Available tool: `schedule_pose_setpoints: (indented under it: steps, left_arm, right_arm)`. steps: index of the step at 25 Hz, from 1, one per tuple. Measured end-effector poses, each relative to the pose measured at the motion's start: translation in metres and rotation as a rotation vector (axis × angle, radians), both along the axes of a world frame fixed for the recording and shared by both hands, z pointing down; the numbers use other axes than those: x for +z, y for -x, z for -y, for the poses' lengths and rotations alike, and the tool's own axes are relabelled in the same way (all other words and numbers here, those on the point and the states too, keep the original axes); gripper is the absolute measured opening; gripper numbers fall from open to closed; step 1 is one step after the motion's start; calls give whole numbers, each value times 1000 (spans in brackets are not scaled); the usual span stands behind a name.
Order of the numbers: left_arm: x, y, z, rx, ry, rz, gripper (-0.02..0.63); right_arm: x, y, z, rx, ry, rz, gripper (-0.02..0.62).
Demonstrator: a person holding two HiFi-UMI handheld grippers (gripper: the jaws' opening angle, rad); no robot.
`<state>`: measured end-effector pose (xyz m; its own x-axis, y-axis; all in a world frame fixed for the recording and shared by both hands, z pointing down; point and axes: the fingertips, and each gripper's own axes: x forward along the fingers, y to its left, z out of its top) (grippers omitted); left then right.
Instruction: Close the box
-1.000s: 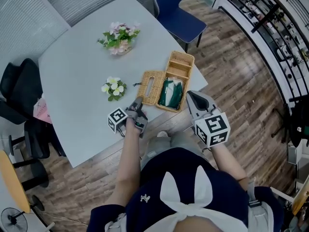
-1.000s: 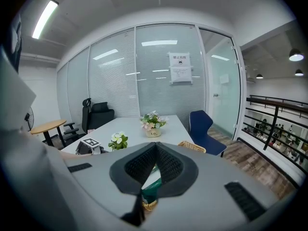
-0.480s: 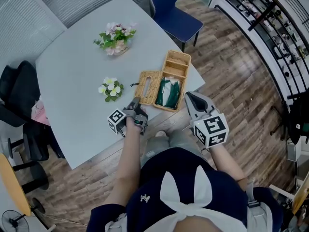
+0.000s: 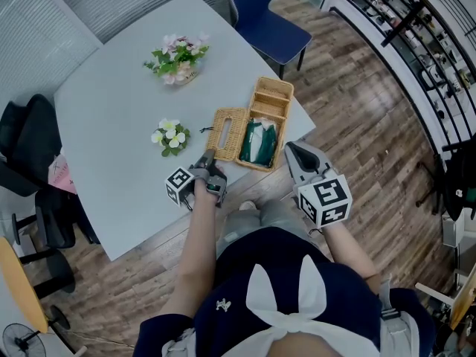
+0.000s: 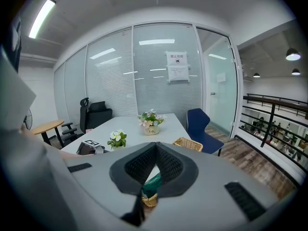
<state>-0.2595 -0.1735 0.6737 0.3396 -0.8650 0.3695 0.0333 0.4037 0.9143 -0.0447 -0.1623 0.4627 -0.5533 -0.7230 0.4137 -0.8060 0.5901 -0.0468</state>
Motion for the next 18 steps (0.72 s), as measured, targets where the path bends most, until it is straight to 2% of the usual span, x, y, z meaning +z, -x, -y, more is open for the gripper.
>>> schedule_pose_setpoints:
  steps: [8,18]
  left_arm:
    - [-8,-1,-1,-6,4,16,107]
    - [-16,8,-1,5,-29,64,91]
  right_arm:
    - [6,-3,0,11,6,3,6]
    - [9,0,-1,12,8,10,6]
